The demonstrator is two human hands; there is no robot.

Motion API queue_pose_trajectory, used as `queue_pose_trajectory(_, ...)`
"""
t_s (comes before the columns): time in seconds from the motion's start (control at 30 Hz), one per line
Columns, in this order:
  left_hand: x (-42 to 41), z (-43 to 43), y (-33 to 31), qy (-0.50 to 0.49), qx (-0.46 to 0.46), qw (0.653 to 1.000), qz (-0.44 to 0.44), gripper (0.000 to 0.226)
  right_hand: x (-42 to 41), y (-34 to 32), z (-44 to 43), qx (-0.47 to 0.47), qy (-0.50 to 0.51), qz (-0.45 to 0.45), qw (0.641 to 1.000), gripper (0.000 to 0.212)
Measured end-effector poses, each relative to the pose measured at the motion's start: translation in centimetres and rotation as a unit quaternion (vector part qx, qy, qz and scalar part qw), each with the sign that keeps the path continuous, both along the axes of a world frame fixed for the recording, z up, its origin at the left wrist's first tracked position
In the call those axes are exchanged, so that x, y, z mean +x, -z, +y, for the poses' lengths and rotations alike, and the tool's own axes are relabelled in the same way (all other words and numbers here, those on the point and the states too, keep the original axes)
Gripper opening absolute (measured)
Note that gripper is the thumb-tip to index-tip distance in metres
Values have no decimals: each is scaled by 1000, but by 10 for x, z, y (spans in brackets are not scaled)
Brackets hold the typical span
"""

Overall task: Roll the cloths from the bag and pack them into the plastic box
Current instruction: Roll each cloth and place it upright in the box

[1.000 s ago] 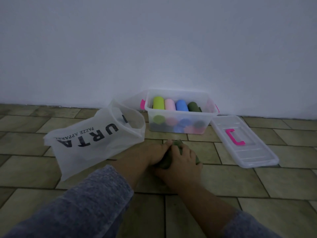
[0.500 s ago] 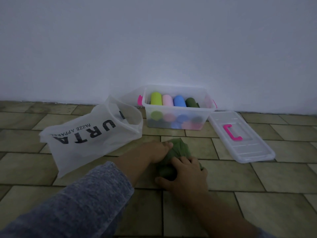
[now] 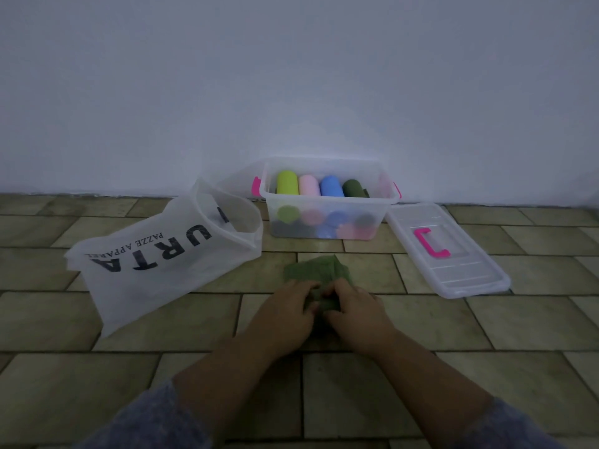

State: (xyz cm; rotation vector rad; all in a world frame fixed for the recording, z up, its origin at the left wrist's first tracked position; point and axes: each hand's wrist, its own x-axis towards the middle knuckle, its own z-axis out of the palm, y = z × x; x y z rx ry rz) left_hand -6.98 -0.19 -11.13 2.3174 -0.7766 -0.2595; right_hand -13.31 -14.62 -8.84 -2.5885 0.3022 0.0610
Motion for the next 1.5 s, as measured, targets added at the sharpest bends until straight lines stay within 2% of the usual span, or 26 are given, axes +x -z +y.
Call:
queue_pose_trajectory(0.13, -9, 4, 4, -48, -8, 997, -65, 35, 0, -4, -2, 28, 7, 2, 1000, 33)
queue_pose_trajectory(0.23, -4, 3, -1, -35, 19, 997, -66, 20, 0, -8, -10, 143, 34, 4, 989, 21)
queue_pose_trajectory(0.3, 0, 3, -4, -26, 44, 997, -61, 6, 0, -10, -18, 190, 59, -4, 980, 24)
queue_pose_trajectory(0.4, 6, 4, -11, -19, 93, 993, -69, 15, -3, -8, -28, 191, 77, -8, 979, 23)
queue_pose_trajectory(0.5, 11, 6, -15, -4, 104, 982, -157, 26, 1, -2, -35, 141, 72, -33, 987, 11)
queue_pose_trajectory(0.57, 10, 9, -14, 41, 100, 977, -183, 38, 5, 0, -36, 119, 78, -46, 989, 5)
queue_pose_trajectory(0.63, 11, 9, -11, 65, 113, 973, -190, 45, 9, 2, -36, 112, 88, -47, 989, 11)
queue_pose_trajectory(0.8, 24, 3, -12, 47, 136, 983, -115, 36, 22, 2, -35, -66, 56, -42, 995, 33)
queue_pose_trajectory(0.93, 34, -1, -17, 32, 197, 975, -102, 36, 18, 1, -28, -55, -21, -131, 990, 23)
queue_pose_trajectory(1.07, 43, -5, -22, -22, 253, 957, -138, 47, 20, 3, -27, -104, -38, -82, 990, 39)
queue_pose_trajectory(1.13, 42, -5, -22, -89, 215, 965, -121, 50, 25, 0, -28, -104, -24, -61, 992, 38)
queue_pose_trajectory(1.23, 31, -6, -19, -153, 104, 982, 24, 56, 31, -6, -27, -74, 5, -4, 997, 32)
queue_pose_trajectory(1.3, 24, -12, -16, -168, 42, 977, 120, 63, 33, -12, -26, -7, 26, 37, 999, 27)
queue_pose_trajectory(1.4, 19, -21, -15, -198, -7, 967, 161, 69, 32, -19, -25, 89, 22, 89, 992, 26)
queue_pose_trajectory(1.5, 19, -24, -15, -207, -22, 964, 164, 67, 25, -21, -24, 139, 14, 108, 984, 25)
